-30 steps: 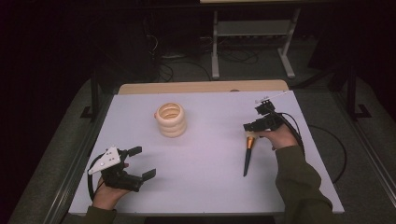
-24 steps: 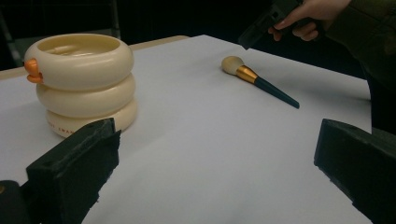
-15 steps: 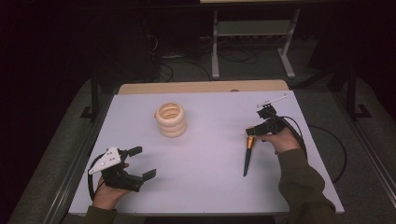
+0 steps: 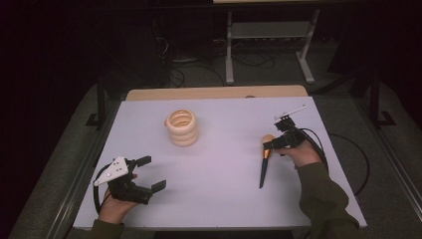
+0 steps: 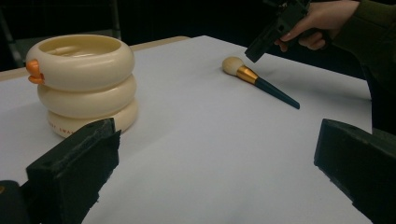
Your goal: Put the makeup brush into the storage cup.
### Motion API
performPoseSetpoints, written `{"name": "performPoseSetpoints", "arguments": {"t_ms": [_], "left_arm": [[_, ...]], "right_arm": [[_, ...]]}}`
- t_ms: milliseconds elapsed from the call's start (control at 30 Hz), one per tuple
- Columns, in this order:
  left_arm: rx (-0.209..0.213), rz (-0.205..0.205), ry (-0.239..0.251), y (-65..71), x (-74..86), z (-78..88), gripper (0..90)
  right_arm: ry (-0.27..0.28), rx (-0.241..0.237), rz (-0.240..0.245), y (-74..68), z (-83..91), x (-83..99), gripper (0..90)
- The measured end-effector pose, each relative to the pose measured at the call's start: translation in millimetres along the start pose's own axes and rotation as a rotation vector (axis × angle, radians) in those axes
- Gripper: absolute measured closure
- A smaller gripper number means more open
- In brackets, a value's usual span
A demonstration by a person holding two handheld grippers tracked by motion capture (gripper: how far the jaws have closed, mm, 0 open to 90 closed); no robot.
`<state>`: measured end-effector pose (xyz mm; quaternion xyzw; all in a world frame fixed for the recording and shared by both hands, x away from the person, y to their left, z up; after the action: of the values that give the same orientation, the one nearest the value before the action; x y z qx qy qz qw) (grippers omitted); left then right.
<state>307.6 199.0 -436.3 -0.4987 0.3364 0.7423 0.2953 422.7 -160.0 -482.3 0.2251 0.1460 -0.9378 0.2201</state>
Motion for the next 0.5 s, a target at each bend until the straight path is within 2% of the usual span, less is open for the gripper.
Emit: {"name": "performPoseSetpoints", "arguments": {"t_ms": [500], "left_arm": [[-0.002, 0.000, 0.003, -0.6, -0.3, 0.2, 0.0]], "right_arm": [[-0.068, -0.010, -0.008, -0.4, -12.3, 9.2, 48.4]]}}
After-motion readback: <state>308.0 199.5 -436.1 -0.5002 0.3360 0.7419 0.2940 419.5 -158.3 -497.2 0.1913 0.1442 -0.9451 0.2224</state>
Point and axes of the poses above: each handheld gripper's, and its own axes: z roughly backward along the jaws, x roughly out of its underside, y roughly to its right, the point moved 10 cm from there along -z, roughly forward along the jaws, and after that the axes turned 5 degrees about z, right-handed, at the moved point
